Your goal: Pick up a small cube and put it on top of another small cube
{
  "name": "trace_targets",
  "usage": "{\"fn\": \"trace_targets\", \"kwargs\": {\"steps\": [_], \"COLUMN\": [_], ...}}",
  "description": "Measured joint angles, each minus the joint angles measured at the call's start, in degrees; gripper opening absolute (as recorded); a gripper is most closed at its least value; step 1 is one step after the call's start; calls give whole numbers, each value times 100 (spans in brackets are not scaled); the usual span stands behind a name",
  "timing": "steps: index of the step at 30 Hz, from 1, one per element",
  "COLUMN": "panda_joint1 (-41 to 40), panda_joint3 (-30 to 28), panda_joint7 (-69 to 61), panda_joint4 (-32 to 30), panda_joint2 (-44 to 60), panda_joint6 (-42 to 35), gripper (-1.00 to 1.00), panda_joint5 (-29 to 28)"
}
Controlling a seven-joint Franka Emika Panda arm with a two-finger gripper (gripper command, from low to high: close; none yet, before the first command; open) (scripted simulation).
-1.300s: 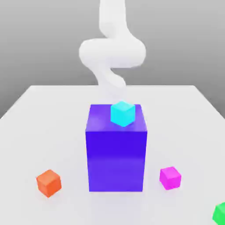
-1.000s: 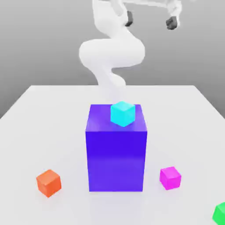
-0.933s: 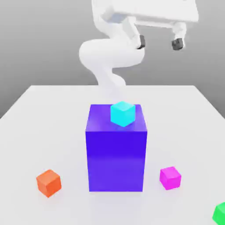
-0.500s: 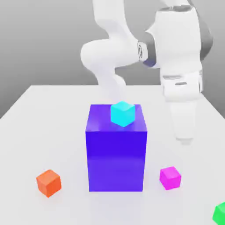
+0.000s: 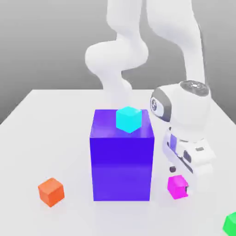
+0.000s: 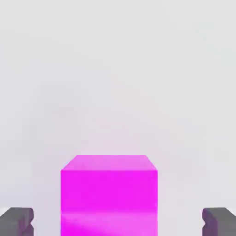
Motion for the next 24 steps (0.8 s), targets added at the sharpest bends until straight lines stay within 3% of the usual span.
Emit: {"fn": "trace_targets", "kwargs": {"steps": [7, 15, 24], "panda_joint1": [-27, 213, 422], "panda_joint3": [28, -322, -361], "panda_joint7": [-8, 387, 1353], "panda_joint4": [8, -187, 1507], "panda_joint2": [42, -1158, -573], "panda_joint6": [22, -980, -2078], "gripper": [-100, -100, -100], "panda_joint5": [7, -485, -537]}}
